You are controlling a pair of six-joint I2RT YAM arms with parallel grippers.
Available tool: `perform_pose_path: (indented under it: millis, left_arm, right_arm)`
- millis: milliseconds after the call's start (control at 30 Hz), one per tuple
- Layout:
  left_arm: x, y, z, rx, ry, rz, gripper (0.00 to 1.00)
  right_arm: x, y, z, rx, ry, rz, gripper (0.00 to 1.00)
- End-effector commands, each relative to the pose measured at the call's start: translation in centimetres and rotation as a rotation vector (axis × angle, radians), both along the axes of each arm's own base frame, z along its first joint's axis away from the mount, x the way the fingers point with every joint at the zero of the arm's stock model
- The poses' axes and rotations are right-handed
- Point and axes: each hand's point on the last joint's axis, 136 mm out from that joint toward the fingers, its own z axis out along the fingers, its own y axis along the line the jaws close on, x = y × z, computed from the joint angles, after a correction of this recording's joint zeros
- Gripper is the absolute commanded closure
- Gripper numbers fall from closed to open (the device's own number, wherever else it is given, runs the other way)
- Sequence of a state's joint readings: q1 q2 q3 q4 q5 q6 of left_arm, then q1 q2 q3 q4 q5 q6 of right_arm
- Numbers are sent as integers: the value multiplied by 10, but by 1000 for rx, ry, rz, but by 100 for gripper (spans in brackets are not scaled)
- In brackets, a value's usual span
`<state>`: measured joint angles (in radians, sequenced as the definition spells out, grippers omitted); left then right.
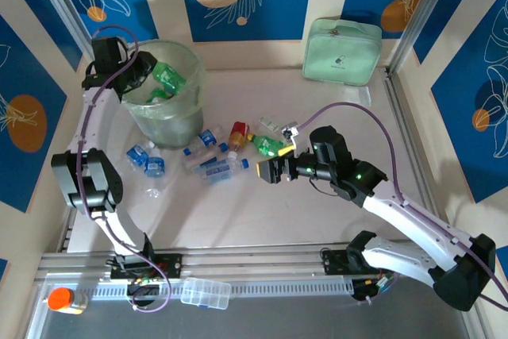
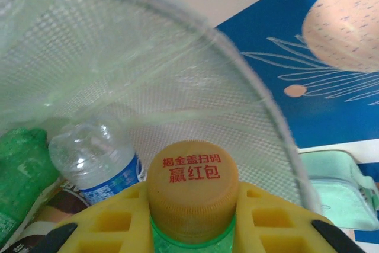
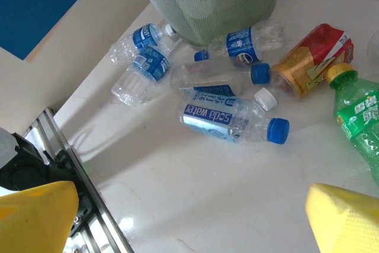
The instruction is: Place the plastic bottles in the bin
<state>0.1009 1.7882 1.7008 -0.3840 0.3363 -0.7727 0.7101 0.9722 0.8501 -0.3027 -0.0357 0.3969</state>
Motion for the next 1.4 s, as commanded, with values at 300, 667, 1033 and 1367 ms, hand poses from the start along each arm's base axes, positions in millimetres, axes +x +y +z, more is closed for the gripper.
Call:
perform_pose_path:
  millis: [300, 667, 1033, 1367]
  left_arm:
    - [1, 0, -13, 15, 15, -37, 44]
    - [-27, -8, 57, 55, -122, -36, 25]
    - [-102, -22, 106, 155, -212, 3, 25]
    - [-190, -92, 100, 338, -263, -169, 26]
  right_arm:
    - [4, 10, 2, -23, -21, 22, 1]
    - [2, 14, 6, -20, -33, 26, 1]
    - [-1, 16, 11, -15, -51, 23, 1]
    - [-3, 13, 8, -34, -40, 4, 2]
